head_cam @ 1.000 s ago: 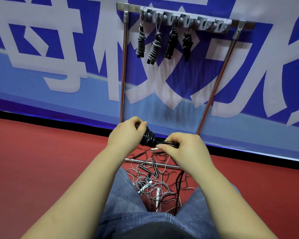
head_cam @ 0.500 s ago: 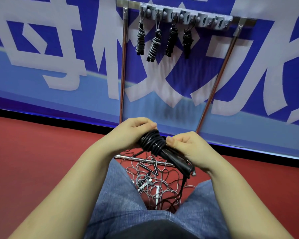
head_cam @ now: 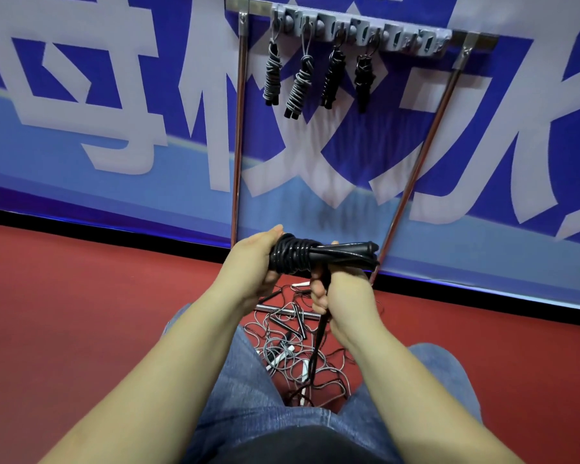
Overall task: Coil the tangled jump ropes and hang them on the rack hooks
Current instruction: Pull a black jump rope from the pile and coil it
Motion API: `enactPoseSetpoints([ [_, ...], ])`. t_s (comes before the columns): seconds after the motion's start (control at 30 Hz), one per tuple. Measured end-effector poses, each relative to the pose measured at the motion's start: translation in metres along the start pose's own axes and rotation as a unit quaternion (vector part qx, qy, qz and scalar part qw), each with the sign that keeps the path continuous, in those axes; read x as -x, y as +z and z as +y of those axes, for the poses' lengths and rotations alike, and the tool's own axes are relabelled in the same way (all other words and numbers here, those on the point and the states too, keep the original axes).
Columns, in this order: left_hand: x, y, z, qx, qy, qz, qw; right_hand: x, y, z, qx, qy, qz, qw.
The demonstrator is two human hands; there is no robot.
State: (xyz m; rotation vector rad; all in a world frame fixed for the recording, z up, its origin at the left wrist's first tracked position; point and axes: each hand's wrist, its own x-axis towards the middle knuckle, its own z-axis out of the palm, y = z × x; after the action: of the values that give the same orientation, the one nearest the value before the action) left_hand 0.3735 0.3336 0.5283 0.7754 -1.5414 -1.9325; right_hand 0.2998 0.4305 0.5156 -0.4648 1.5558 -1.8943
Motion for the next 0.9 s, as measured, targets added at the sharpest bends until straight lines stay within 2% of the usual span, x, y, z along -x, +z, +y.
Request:
enactPoseSetpoints([
  [0.1, -0.005, 0.006, -0.002, -0.052, 0.041, 0.082, 0.994, 0.002, 0.0, 0.004, 0.071, 0.0, 0.006, 0.997],
  [0.23, -0.013, -0.001, -0.004, -0.145, 0.118, 0.168, 0.968, 0.01, 0.002, 0.007, 0.125, 0.019, -0.069, 0.99],
  [0.33, -0.014, -0.012, -0.002, -0.238, 0.161, 0.205, 0.936, 0.017, -0.001, 0.0, 0.243, -0.044, -0.104, 0.964],
  [0.4, -0.014, -0.018, 0.001, -0.274, 0.163, 0.208, 0.925, 0.019, -0.006, -0.007, 0.356, -0.126, -0.098, 0.921],
  [0.5, -0.015, -0.023, -0.001, -0.333, 0.146, 0.188, 0.912, 0.016, -0.015, -0.018, 0.468, -0.215, -0.064, 0.855],
  [0.6, -0.014, -0.026, -0.001, -0.367, 0.143, 0.138, 0.909, 0.009, -0.023, -0.027, 0.506, -0.262, -0.032, 0.821],
  [0.7, -0.014, -0.03, 0.002, -0.352, 0.144, 0.06, 0.923, -0.001, -0.033, -0.033, 0.497, -0.269, -0.013, 0.825],
  [0.77, -0.012, -0.031, 0.007, -0.308, 0.15, 0.008, 0.939, -0.006, -0.038, -0.035, 0.522, -0.229, -0.021, 0.822],
  [0.83, -0.008, -0.032, 0.013, -0.283, 0.155, -0.034, 0.946, -0.007, -0.041, -0.035, 0.545, -0.172, -0.058, 0.819],
  [0.9, -0.005, -0.032, 0.017, -0.266, 0.153, -0.071, 0.949, -0.009, -0.042, -0.037, 0.521, -0.129, -0.108, 0.837],
])
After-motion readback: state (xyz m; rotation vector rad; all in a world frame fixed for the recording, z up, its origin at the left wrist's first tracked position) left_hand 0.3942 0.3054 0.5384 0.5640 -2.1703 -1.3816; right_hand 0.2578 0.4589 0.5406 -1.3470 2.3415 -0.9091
